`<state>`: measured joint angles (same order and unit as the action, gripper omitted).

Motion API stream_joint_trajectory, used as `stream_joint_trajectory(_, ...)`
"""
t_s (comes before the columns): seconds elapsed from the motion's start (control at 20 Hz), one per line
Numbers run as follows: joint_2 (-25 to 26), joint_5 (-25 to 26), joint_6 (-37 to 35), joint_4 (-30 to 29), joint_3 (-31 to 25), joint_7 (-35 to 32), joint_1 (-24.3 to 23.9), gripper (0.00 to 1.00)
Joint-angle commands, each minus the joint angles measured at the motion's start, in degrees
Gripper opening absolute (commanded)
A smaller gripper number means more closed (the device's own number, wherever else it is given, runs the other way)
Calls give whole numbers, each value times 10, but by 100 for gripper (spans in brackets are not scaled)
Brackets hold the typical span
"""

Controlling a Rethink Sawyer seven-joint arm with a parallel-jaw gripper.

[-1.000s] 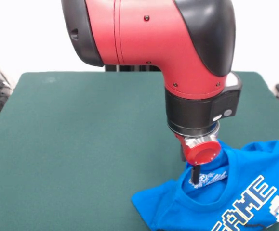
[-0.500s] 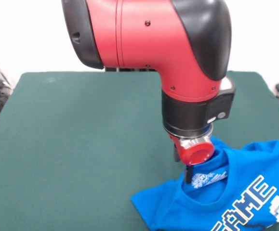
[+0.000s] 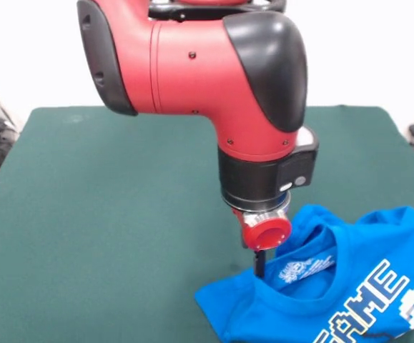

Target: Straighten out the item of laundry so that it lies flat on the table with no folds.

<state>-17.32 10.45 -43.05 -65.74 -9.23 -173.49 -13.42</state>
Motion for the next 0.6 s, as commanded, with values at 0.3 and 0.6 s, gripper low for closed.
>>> stream_joint_trajectory(0.3,23,20,45,-120,-115,156,-25,100)
stream_joint_trajectory(0.6,17,32,31,-121,-129,157,-34,100)
